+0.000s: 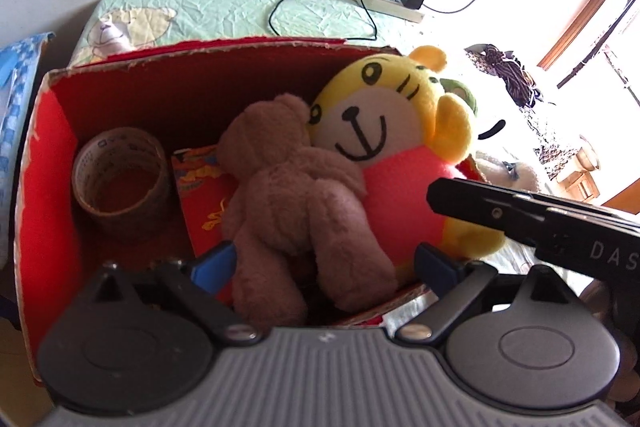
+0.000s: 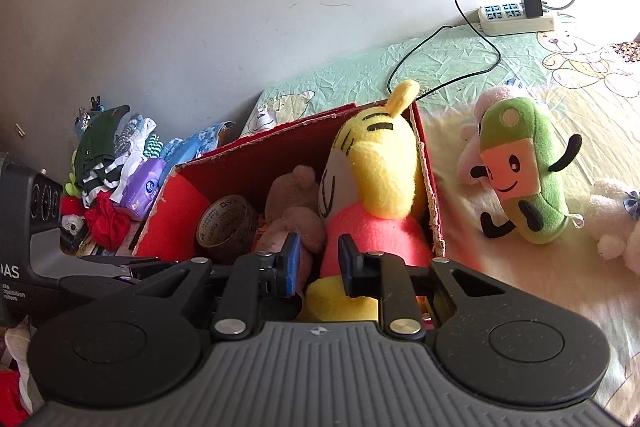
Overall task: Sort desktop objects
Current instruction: 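Lower the teddy bear into the box beside the tiger and open both grippers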
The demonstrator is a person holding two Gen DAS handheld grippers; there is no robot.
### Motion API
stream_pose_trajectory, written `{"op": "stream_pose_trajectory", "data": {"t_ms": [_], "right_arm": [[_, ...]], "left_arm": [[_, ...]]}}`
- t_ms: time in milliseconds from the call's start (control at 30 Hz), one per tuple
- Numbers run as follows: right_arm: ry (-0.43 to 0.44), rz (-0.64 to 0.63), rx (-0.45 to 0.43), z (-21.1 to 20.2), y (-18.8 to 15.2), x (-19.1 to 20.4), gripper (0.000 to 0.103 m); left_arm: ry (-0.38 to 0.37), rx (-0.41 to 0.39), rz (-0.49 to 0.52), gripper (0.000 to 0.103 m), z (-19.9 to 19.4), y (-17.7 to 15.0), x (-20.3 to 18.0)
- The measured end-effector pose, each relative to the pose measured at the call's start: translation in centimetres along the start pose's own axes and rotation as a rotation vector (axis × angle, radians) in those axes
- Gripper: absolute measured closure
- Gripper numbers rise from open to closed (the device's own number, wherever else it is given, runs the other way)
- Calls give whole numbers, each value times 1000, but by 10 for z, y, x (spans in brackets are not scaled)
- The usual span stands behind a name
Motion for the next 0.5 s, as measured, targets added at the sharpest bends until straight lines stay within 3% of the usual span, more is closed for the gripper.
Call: {"op": "stream_pose_trajectory", "data": {"t_ms": [100, 500], "right_arm": [[16, 39, -18, -7, 0, -5, 81], [63, 90, -74, -28, -5, -20, 78]], "left_arm": [[26, -21, 21, 3, -5, 0, -5], [62, -53, 48, 1, -19, -6, -20]]}}
Point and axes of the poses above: each gripper's, at about its wrist camera, not at the fingertips, and z roughly the way its jaws point, x to its left, y to its top, the point moved 6 cm from there along z, roughly the way its jaws point, and after that the axes turned 4 degrees about -x, right-handed, at the moved point
